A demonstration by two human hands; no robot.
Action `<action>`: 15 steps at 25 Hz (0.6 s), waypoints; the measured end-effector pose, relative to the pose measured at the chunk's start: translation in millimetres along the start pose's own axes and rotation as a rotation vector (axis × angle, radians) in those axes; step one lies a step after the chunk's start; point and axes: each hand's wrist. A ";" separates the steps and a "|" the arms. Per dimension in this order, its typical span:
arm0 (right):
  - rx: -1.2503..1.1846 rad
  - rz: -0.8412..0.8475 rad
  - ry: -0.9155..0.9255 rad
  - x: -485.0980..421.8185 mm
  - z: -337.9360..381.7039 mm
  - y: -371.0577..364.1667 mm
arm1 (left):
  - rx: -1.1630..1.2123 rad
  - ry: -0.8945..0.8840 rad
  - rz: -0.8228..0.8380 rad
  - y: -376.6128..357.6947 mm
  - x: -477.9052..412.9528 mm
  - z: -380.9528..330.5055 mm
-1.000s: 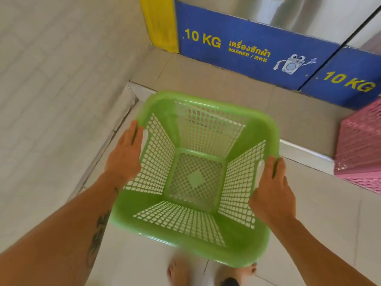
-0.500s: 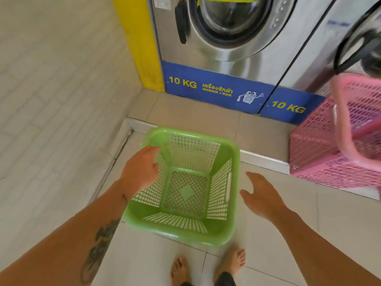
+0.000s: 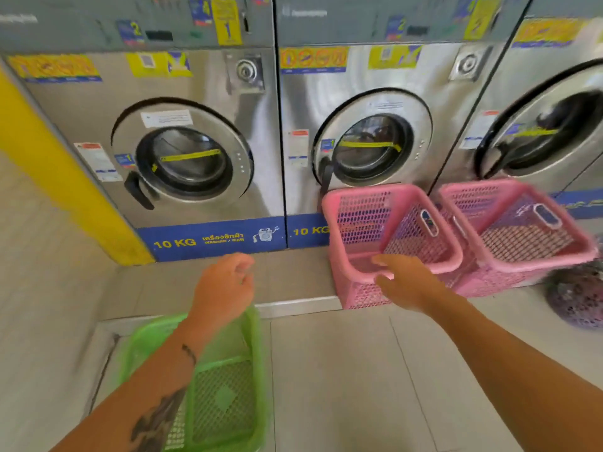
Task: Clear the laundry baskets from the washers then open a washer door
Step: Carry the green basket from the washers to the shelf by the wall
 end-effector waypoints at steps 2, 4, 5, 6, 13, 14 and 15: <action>-0.012 0.005 0.015 -5.7 -44.4 31.7 | 0.071 0.016 -0.036 -33.7 -16.3 -48.9; -0.007 0.005 0.042 -16.0 -90.5 59.6 | 0.109 0.017 -0.053 -73.8 -33.5 -93.2; -0.017 0.001 0.037 -21.6 -110.3 70.4 | 0.125 0.018 -0.044 -92.4 -41.3 -110.5; -0.027 -0.009 0.028 -26.7 -129.9 82.0 | 0.134 0.022 -0.036 -111.9 -48.8 -126.6; 0.042 0.007 0.003 -104.1 -224.6 114.3 | 0.182 0.086 0.022 -210.6 -108.3 -172.4; 0.048 0.015 -0.001 -121.4 -235.5 110.6 | 0.186 0.081 0.044 -223.4 -121.1 -166.8; 0.049 0.025 -0.006 -138.6 -244.6 104.8 | 0.193 0.080 0.066 -235.5 -134.3 -159.8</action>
Point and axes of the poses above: each hand's wrist, its own x-axis away from the middle knuckle, its own y-axis out of the back of the hand, z = x × y, and after that the axes turned 11 degrees about x, right-handed
